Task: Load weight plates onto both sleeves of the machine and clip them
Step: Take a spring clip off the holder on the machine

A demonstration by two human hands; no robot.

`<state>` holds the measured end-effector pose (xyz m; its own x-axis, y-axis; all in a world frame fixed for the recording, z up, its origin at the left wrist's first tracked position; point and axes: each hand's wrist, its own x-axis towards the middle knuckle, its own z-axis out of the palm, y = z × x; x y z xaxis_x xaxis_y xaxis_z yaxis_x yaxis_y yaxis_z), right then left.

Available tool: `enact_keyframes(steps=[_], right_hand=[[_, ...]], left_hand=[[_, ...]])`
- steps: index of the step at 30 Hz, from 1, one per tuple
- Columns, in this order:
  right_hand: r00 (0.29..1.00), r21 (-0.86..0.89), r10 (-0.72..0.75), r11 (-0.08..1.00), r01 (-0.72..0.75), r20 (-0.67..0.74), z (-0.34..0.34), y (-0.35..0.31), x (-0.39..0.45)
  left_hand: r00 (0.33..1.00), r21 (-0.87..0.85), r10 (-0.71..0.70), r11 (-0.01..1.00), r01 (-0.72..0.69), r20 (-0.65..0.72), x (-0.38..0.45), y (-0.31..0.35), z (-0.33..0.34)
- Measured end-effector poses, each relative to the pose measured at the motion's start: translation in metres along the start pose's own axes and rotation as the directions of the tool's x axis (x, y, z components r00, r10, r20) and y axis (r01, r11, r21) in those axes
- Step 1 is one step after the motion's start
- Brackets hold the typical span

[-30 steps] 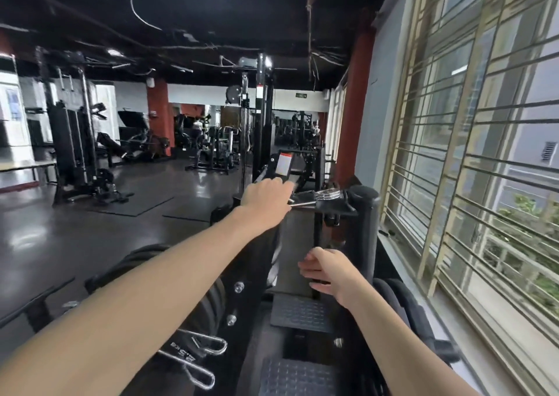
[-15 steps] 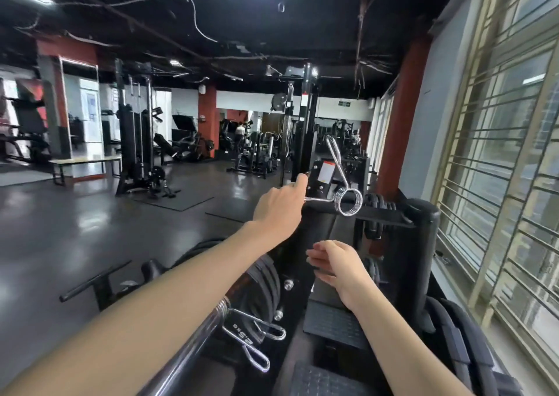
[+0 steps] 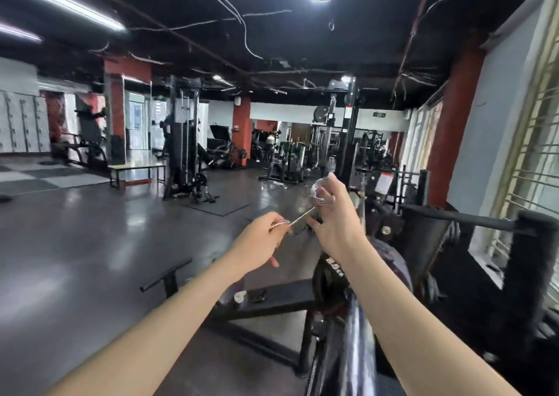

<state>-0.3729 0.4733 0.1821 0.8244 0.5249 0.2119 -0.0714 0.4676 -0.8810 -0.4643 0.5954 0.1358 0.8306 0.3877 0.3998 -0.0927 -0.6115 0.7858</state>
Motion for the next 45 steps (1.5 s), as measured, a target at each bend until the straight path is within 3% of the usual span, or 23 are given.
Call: enact_keyframes(steps=[3,6,10,13,18,21,23,27,31,35,45], right_hand=[[0.999,-0.064,0.025,0.998,-0.023,0.033,0.063,0.04,0.001],[0.999,-0.127,0.037,0.991,-0.04,-0.032,0.127,0.086,0.012],[0.984,-0.092,0.058,0.993,-0.074,-0.167,0.196,0.143,0.036],[0.969,-0.173,0.06,0.98,-0.103,-0.238,0.234,0.196,0.061],[0.985,-0.257,0.098,0.957,-0.133,-0.143,0.31,0.304,0.12],[0.986,-0.308,0.136,0.938,-0.159,-0.093,0.363,0.366,0.168],[0.981,-0.325,0.173,0.926,-0.191,-0.082,0.395,0.405,0.195],[0.963,-0.281,0.255,0.922,-0.268,-0.081,0.466,0.483,0.25],[0.935,-0.262,0.349,0.899,-0.351,-0.058,0.539,0.553,0.314],[0.946,-0.272,0.322,0.908,-0.319,-0.035,0.613,0.614,0.399],[0.928,-0.225,0.358,0.9,-0.374,-0.106,0.738,0.727,0.622]], left_hand=[[0.997,-0.165,-0.059,0.984,0.068,0.059,-0.032,-0.037,-0.052],[0.992,-0.192,-0.119,0.973,0.126,0.045,-0.049,-0.077,-0.102],[0.977,-0.123,-0.211,0.97,0.211,0.013,-0.046,-0.132,-0.159],[0.966,-0.021,-0.248,0.969,0.247,-0.077,-0.041,-0.183,-0.189],[0.969,0.13,-0.226,0.963,0.238,-0.099,0.002,-0.294,-0.24],[0.938,0.192,-0.271,0.93,0.313,-0.218,0.037,-0.361,-0.283],[0.91,0.259,-0.299,0.89,0.375,-0.287,0.054,-0.401,-0.313],[0.85,0.4,-0.461,0.751,0.526,-0.254,0.092,-0.489,-0.377],[0.847,0.41,-0.484,0.742,0.531,-0.221,0.136,-0.583,-0.443],[0.859,0.493,-0.444,0.705,0.51,-0.256,0.206,-0.656,-0.515],[0.916,0.638,-0.363,0.667,0.385,-0.174,0.397,-0.823,-0.658]])
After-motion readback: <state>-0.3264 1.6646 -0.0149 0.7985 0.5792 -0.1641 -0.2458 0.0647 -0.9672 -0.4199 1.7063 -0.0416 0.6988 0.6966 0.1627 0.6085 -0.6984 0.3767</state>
